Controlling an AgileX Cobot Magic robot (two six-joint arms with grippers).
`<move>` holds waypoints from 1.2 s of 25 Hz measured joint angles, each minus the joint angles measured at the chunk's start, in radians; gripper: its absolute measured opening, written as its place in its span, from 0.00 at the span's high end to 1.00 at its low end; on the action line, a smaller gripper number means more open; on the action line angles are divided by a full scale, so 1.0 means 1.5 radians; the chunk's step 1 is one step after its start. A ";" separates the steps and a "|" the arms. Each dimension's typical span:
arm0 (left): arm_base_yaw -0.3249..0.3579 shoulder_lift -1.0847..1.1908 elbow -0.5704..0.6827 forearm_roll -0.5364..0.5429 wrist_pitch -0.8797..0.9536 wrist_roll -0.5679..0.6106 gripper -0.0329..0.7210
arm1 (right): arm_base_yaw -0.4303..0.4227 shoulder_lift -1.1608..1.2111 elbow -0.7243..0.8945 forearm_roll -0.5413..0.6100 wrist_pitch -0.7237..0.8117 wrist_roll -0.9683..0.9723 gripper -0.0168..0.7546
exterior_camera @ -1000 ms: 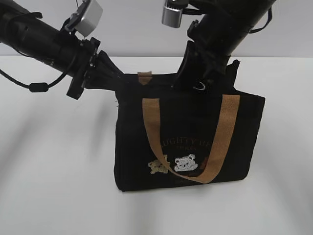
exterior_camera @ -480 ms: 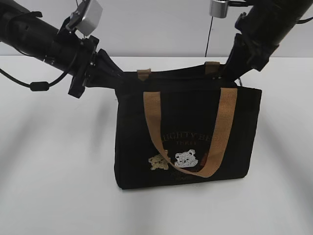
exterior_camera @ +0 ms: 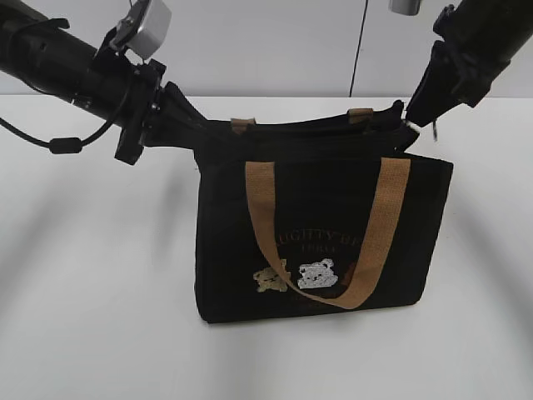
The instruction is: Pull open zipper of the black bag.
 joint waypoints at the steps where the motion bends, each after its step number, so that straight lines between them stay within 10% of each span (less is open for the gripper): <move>1: 0.001 0.000 0.000 -0.001 0.000 -0.002 0.90 | 0.000 -0.004 0.000 0.005 0.001 -0.004 0.95; 7: 0.002 -0.019 0.000 0.004 0.002 -0.083 0.56 | 0.000 -0.029 0.000 0.030 0.001 -0.008 0.50; 10: 0.004 -0.047 0.000 0.011 -0.011 -0.152 0.32 | 0.000 -0.043 0.000 0.039 0.001 0.011 0.43; 15: 0.004 -0.126 0.000 0.083 -0.096 -0.350 0.24 | 0.000 -0.083 0.000 0.046 0.001 0.070 0.41; 23: 0.004 -0.262 0.000 0.462 -0.209 -0.902 0.29 | 0.000 -0.135 0.000 -0.079 0.002 0.324 0.41; 30: 0.004 -0.339 0.000 0.780 -0.059 -1.322 0.31 | 0.000 -0.196 0.000 -0.221 0.003 0.524 0.41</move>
